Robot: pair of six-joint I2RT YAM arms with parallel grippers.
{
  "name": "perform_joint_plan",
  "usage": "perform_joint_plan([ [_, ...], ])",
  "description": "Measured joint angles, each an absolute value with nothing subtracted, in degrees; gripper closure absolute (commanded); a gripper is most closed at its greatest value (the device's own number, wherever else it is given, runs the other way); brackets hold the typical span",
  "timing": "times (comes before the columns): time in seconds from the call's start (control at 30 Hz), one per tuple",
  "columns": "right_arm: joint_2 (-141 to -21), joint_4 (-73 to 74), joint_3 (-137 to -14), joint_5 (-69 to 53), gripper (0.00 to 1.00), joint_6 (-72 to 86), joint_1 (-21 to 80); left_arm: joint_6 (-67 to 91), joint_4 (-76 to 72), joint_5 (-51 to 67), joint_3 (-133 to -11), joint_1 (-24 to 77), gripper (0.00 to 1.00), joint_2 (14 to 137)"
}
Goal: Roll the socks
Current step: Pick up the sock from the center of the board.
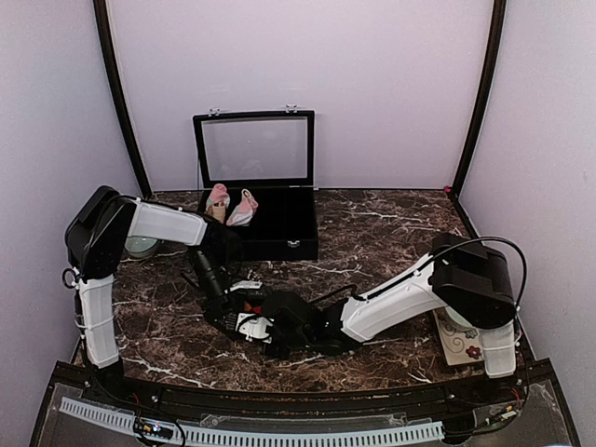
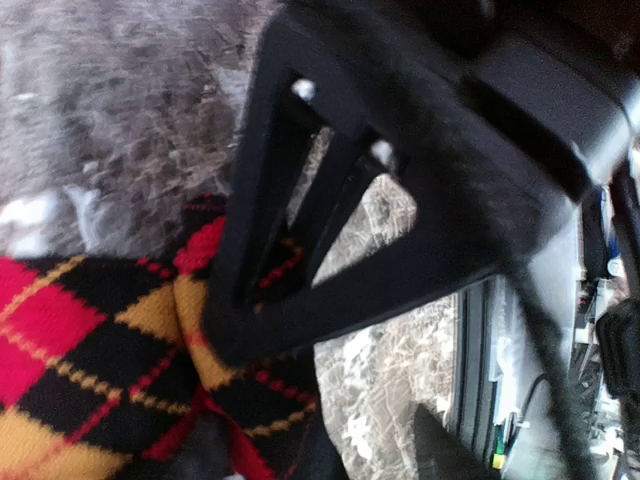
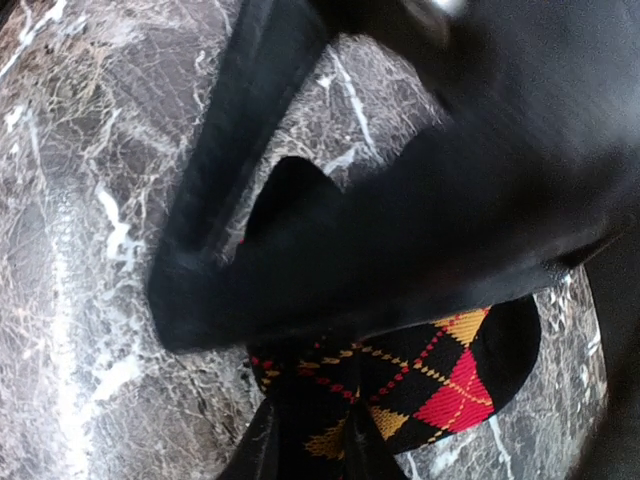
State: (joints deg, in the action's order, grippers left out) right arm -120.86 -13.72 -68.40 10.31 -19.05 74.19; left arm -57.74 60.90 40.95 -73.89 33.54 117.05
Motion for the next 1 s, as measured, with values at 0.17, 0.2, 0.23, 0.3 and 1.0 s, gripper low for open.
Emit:
perform_joint_plan([
  [0.17,-120.81,-15.33,-67.44,8.34,0.95,-17.39,73.47,-53.21,53.69,37.41,-70.48,32.27,0.03,109.38],
  [0.2,-120.81,-15.22,-67.44,7.77,0.95,-17.04,73.43,-52.1,51.46,36.51,-69.56,31.88,0.03,107.37],
  [0.23,-120.81,-15.11,-67.44,7.29,0.96,-16.67,73.3,-51.24,49.65,35.88,-68.55,31.51,0.03,105.47],
  [0.3,-120.81,-14.96,-67.44,6.24,0.96,-15.73,72.97,-49.17,44.73,33.67,-64.88,30.72,0.02,99.83],
  [1.0,-124.88,-12.08,-73.38,-17.52,0.96,-0.93,64.36,-48.93,23.59,24.62,-43.42,28.36,0.34,73.63],
])
